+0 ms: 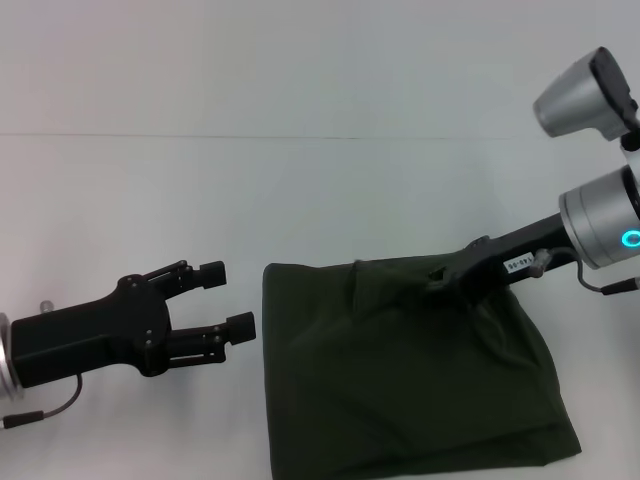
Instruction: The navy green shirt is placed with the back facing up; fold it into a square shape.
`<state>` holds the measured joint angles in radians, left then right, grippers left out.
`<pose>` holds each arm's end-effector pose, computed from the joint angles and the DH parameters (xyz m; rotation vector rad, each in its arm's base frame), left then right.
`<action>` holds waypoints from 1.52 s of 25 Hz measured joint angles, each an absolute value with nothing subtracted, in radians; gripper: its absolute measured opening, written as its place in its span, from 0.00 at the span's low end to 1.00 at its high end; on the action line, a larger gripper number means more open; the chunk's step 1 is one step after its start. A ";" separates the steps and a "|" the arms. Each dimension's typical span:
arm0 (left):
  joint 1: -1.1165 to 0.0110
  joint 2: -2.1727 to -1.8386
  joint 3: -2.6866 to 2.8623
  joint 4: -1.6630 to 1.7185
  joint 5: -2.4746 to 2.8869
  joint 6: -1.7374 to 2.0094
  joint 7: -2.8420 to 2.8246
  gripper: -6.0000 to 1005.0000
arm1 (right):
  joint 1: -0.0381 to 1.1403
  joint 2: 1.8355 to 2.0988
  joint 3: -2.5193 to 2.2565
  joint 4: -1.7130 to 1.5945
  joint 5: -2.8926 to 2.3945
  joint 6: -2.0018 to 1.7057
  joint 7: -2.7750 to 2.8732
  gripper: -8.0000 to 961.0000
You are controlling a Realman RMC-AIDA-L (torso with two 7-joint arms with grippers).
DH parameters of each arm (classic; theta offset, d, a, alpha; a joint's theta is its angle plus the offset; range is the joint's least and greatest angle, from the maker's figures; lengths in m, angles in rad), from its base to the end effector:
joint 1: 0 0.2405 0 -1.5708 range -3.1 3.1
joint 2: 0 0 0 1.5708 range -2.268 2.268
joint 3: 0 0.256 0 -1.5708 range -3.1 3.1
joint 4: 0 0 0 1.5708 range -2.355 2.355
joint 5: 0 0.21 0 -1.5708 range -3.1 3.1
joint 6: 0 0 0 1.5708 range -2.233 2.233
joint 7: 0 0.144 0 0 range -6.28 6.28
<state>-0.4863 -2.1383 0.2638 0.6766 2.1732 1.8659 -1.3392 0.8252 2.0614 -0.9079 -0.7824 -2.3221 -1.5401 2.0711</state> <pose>-0.2747 0.2823 0.0173 -2.6248 -0.7232 -1.0305 0.1804 0.3855 -0.0133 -2.9071 0.9885 0.0960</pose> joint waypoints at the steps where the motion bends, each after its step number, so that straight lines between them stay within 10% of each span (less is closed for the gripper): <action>1: -0.486 -2.138 0.264 0.678 2.173 1.868 -1.341 0.94 | 0.823 2.059 -0.892 -0.770 -2.316 -1.540 2.073 0.13; 38: -0.472 -2.140 0.237 0.639 2.061 1.903 -1.405 0.94 | 0.581 2.027 -0.638 -0.507 -2.015 -1.404 1.924 0.09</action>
<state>-0.4719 -2.1399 0.2374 0.6386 2.0607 1.9027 -1.4055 0.5815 2.0269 -0.6384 -0.5069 -2.0149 -1.4041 1.9239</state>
